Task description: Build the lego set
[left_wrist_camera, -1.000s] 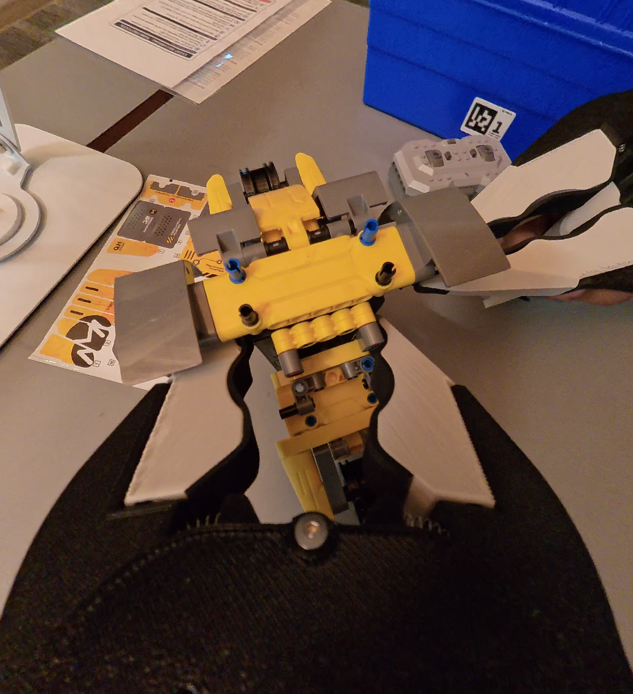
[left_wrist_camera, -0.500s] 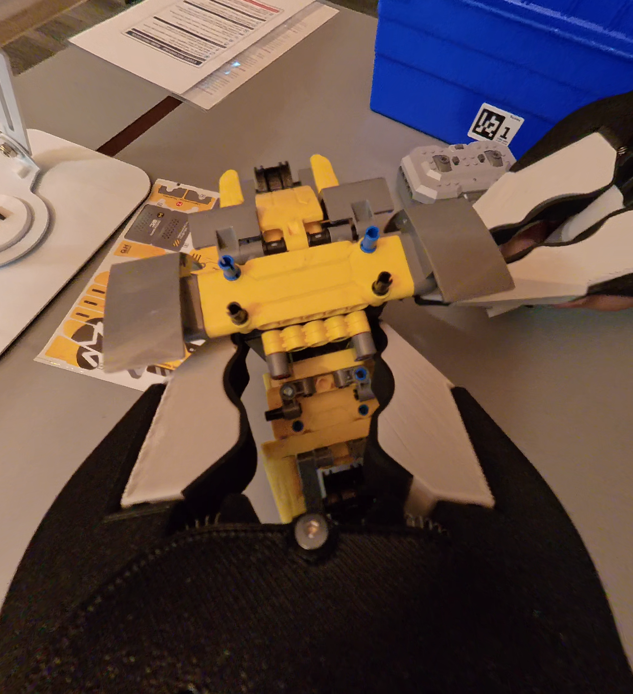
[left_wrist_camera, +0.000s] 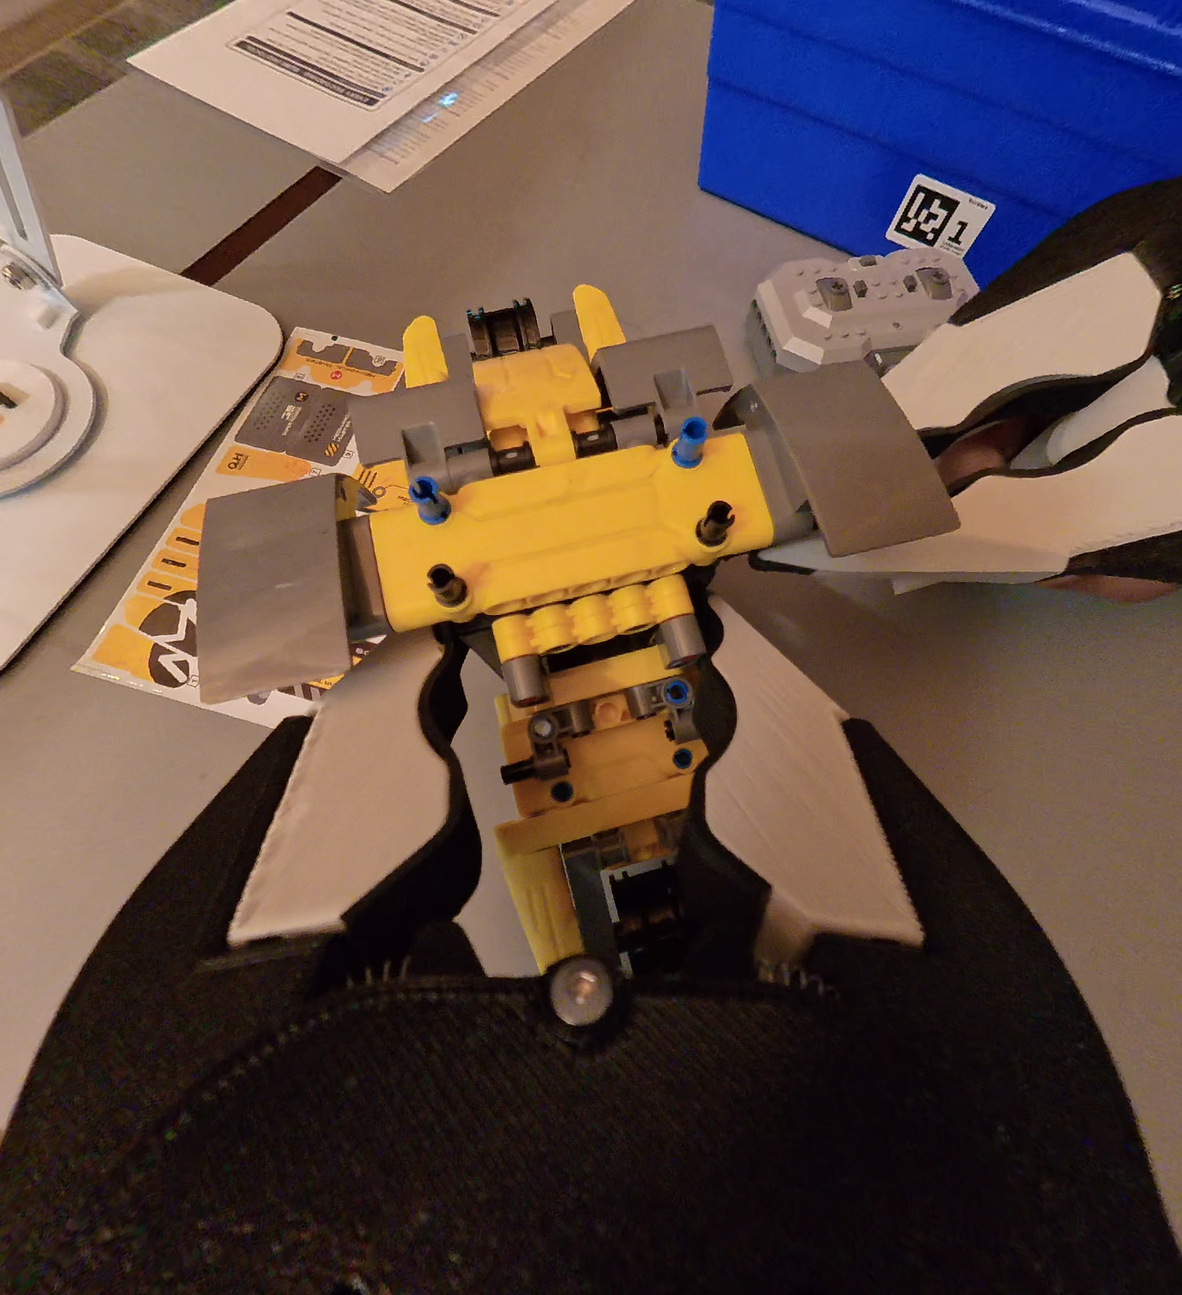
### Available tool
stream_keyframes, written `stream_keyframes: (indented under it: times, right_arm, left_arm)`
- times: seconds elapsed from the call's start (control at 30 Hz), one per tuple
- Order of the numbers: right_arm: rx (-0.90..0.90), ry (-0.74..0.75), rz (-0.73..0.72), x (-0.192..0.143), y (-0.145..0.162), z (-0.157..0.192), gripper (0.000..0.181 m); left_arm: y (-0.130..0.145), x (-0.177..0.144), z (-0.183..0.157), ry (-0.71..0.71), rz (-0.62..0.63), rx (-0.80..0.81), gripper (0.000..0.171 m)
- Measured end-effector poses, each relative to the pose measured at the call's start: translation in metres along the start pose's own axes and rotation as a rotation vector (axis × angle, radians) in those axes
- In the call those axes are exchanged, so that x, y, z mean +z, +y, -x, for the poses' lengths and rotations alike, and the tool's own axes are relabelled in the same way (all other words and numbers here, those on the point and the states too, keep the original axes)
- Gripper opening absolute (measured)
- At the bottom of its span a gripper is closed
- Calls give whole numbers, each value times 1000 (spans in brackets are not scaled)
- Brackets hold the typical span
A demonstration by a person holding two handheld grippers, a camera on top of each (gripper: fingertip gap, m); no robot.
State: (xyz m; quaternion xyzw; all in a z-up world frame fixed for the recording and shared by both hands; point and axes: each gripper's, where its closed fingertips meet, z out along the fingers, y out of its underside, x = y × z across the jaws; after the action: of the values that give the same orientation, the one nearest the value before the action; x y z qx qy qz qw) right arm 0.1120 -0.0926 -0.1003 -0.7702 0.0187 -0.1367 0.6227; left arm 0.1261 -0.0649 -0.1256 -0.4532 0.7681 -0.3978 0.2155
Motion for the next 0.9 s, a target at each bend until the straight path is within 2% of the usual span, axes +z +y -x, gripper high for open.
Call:
stream_keyframes:
  times: [0.2, 0.53, 0.9]
  right_arm:
    - [11, -2, -4, 2, -1, 0, 4]
    - [-21, 6, 24, 0, 1, -1, 8]
    - [121, -38, -14, -21, 4, -7, 21]
  left_arm:
    - [1, 0, 1, -8, -1, -9, 59]
    - [5, -1, 4, -36, 64, 43, 63]
    - [-2, -9, 0, 40, 3, -29, 63]
